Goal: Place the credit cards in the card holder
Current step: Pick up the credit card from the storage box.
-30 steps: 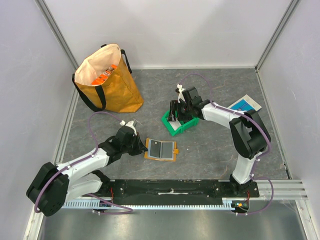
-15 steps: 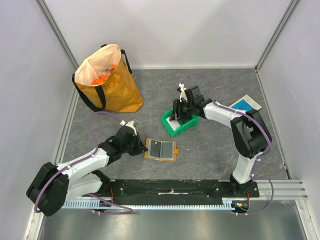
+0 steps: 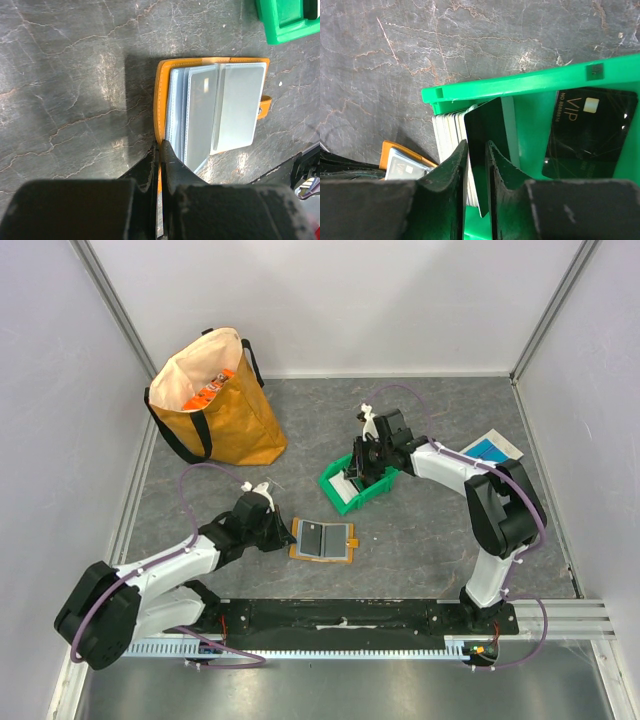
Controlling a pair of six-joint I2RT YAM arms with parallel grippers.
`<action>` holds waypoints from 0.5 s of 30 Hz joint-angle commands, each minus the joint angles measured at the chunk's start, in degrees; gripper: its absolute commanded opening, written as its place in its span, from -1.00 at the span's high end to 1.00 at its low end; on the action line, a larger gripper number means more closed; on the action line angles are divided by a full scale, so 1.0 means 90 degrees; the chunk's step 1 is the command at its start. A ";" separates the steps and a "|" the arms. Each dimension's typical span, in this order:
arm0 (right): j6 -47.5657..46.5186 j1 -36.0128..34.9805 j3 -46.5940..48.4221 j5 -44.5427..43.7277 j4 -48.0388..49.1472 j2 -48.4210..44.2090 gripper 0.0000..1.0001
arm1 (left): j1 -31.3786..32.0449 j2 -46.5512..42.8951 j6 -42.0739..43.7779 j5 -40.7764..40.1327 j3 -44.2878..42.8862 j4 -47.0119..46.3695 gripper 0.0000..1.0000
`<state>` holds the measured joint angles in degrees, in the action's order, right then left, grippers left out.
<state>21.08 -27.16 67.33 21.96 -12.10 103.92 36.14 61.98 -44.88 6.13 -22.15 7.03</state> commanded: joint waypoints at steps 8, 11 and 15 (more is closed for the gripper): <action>0.0011 0.0156 0.0058 -0.0612 -0.0003 -0.0365 0.58 | 0.0027 0.0096 0.0251 0.0110 -0.0195 -0.0234 0.96; -0.0018 0.0137 0.0107 -0.0808 -0.0091 -0.0248 0.64 | 0.0027 0.0106 0.0251 0.0110 -0.0195 -0.0244 0.96; -0.0077 0.0107 0.0117 -0.1072 -0.0179 -0.0092 0.66 | 0.0027 0.0096 0.0241 0.0110 -0.0175 -0.0253 0.96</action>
<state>21.17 -26.06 67.33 16.05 -12.80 103.02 36.14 62.63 -44.88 6.37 -22.15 6.68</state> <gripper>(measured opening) 0.173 0.029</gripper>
